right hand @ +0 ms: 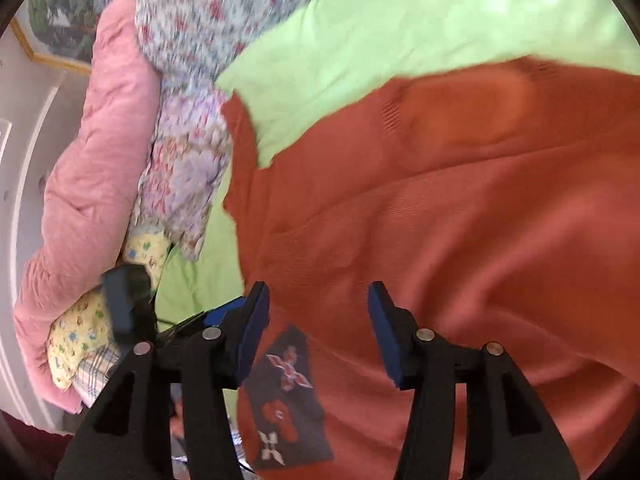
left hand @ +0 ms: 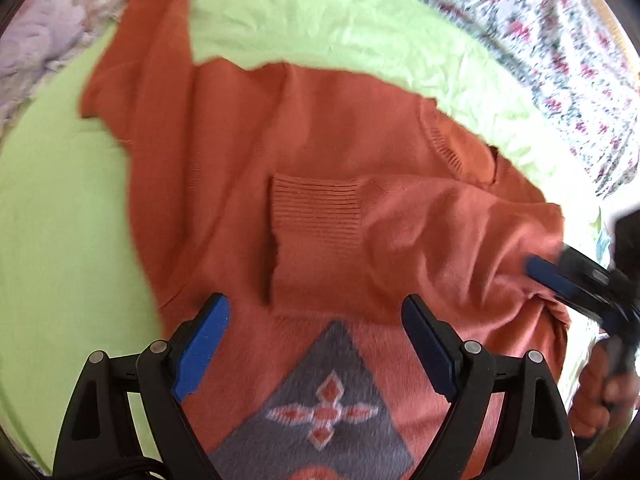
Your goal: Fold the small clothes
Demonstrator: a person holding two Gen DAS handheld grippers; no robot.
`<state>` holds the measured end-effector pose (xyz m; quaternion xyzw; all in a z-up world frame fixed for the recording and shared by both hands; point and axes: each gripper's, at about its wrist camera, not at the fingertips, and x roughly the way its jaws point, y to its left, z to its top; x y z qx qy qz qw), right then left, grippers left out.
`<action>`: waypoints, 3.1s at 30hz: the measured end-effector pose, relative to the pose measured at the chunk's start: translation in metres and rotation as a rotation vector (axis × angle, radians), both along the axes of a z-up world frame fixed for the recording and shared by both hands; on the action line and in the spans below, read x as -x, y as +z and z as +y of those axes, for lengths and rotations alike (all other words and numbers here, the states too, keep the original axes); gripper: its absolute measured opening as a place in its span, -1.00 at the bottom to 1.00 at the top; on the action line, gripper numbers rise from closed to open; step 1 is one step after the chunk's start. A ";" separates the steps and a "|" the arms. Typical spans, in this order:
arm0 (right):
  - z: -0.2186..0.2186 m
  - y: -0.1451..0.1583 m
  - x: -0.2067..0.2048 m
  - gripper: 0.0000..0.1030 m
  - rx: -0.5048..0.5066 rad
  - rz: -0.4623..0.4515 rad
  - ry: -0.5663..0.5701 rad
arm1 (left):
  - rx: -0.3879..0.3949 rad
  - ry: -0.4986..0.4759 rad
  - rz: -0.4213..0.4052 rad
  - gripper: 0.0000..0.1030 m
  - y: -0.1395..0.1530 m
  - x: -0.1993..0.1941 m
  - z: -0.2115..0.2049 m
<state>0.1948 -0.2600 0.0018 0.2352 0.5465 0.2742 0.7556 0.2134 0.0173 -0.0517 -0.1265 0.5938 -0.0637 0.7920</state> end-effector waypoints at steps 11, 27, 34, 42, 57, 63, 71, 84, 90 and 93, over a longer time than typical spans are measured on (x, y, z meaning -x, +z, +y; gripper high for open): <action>-0.149 0.024 0.061 0.02 0.172 -0.081 -0.400 | 0.088 -0.050 -0.192 -0.89 0.042 -0.004 -0.014; -0.170 -0.016 -0.023 -0.24 0.464 0.013 -0.328 | 0.179 -0.026 -0.124 -0.89 0.054 -0.017 0.017; -0.202 0.006 -0.027 -0.84 0.466 -0.014 -0.309 | 0.090 -0.090 -0.127 -0.88 0.052 -0.032 -0.005; -0.204 -0.011 -0.023 -0.81 0.456 0.015 -0.332 | -0.173 -0.175 -0.125 -0.81 -0.007 -0.030 -0.026; -0.107 0.010 0.058 -0.14 0.306 0.007 -0.213 | -0.146 0.015 -0.201 -0.08 0.057 -0.012 0.055; -0.066 -0.001 0.066 -0.14 0.270 0.055 -0.137 | -0.184 0.110 -0.216 0.20 0.065 -0.067 0.093; -0.050 -0.003 0.078 -0.14 0.268 0.079 -0.094 | -0.278 0.150 -0.150 0.31 0.037 -0.163 0.117; -0.058 -0.007 0.077 -0.14 0.280 0.105 -0.090 | -0.353 0.169 -0.047 -0.96 -0.001 -0.263 0.135; -0.059 -0.007 0.075 -0.14 0.272 0.097 -0.095 | -0.336 0.021 -0.250 -0.97 0.055 -0.216 0.087; -0.060 -0.006 0.074 -0.14 0.257 0.096 -0.115 | -0.284 -0.036 -0.332 -0.97 0.084 -0.182 0.058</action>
